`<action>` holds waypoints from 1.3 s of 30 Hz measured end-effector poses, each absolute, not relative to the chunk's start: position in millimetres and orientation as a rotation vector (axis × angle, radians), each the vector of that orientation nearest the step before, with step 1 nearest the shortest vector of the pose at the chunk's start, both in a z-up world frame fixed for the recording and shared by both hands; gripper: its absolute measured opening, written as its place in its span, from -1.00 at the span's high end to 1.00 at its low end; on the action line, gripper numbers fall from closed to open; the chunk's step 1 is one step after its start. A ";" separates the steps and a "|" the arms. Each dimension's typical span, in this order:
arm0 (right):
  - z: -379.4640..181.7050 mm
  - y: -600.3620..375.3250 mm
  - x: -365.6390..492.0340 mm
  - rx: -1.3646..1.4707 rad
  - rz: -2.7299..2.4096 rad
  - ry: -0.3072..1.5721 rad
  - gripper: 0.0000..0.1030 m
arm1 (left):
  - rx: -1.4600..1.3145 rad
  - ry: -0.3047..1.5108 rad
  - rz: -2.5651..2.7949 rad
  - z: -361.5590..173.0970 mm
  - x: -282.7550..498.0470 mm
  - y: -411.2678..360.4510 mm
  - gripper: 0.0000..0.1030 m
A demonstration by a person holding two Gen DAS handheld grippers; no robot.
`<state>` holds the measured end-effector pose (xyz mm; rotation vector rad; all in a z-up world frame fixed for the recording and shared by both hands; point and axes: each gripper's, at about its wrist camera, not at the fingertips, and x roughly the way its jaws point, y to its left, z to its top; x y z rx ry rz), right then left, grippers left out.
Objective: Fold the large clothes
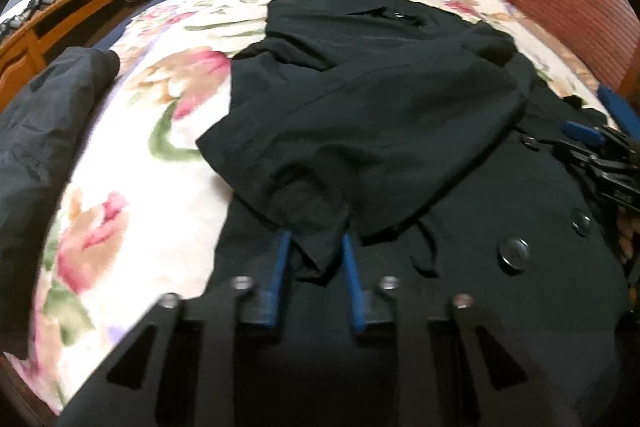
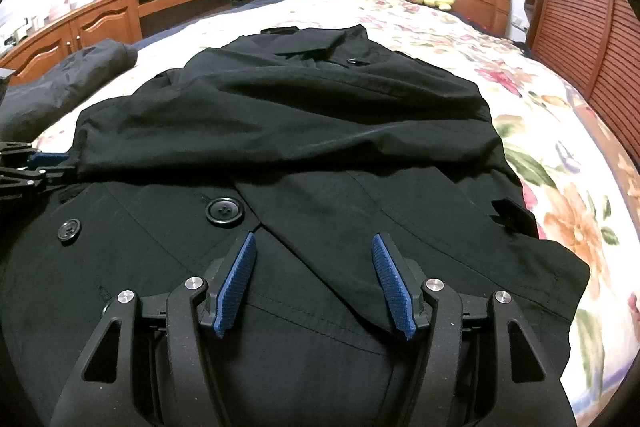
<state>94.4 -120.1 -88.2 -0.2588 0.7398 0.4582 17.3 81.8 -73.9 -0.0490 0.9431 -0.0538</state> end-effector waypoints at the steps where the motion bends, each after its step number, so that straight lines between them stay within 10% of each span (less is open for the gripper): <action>1: -87.5 -120.9 93.9 -0.255 0.461 0.737 -0.21 | -0.049 0.933 -0.059 -71.6 14.5 81.6 0.83; 12: -71.2 -149.8 65.6 -0.224 0.446 0.728 -0.21 | -0.045 0.835 -0.135 -35.9 -46.5 81.5 0.87; 22: -50.7 -190.1 15.5 -0.310 0.352 0.695 -0.22 | 0.032 0.734 -0.062 -23.5 -77.0 96.9 0.34; 39: -89.5 -228.1 -3.3 -0.304 0.314 0.838 -0.52 | -0.002 0.805 -0.013 -66.3 -93.3 130.9 0.04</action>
